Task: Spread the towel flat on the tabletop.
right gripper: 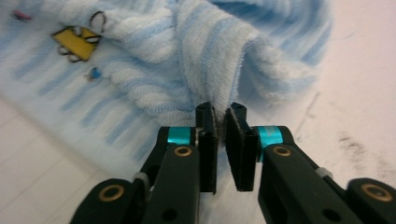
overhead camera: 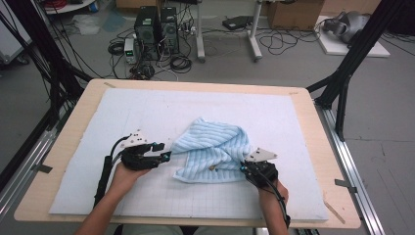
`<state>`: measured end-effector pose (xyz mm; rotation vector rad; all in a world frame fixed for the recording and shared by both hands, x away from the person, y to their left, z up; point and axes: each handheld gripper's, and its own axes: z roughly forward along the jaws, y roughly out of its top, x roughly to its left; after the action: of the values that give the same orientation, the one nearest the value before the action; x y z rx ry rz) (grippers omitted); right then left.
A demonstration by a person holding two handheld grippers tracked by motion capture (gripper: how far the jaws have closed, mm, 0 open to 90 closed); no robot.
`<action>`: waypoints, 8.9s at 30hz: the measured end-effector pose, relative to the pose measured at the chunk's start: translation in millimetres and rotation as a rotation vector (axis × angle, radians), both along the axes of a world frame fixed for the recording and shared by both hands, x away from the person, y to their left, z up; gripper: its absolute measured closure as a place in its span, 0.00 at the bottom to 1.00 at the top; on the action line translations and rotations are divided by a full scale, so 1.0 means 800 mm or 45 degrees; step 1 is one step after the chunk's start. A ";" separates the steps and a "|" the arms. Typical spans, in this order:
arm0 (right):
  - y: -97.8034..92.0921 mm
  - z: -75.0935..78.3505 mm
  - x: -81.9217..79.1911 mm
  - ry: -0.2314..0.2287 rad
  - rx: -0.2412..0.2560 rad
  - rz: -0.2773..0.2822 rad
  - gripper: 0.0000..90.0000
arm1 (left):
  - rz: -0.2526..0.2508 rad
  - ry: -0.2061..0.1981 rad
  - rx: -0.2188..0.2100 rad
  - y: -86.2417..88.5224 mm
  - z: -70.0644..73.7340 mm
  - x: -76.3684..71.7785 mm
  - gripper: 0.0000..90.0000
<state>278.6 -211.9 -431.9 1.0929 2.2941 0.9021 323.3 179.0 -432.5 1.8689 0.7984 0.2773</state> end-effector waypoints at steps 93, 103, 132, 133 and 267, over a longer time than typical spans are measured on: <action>-0.027 0.030 0.124 -0.161 0.072 -0.363 0.62 | 0.141 0.023 0.030 -0.035 0.007 0.090 0.45; -0.045 0.015 0.075 -0.073 0.083 -0.260 0.74 | 0.158 0.039 0.016 -0.029 0.000 0.073 0.46; -0.007 -0.017 0.022 0.064 0.137 -0.043 0.98 | 0.199 0.019 0.014 -0.019 -0.002 0.013 0.47; -0.007 -0.017 0.022 0.064 0.137 -0.043 0.98 | 0.197 0.021 0.015 -0.018 -0.002 0.012 0.47; 0.016 -0.021 0.018 0.090 0.222 -0.055 0.87 | 0.137 0.051 0.291 -0.041 -0.023 -0.013 0.95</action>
<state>292.8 -198.8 -448.5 1.2609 2.2732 1.0789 312.5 145.9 -451.1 2.0529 0.9276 0.4148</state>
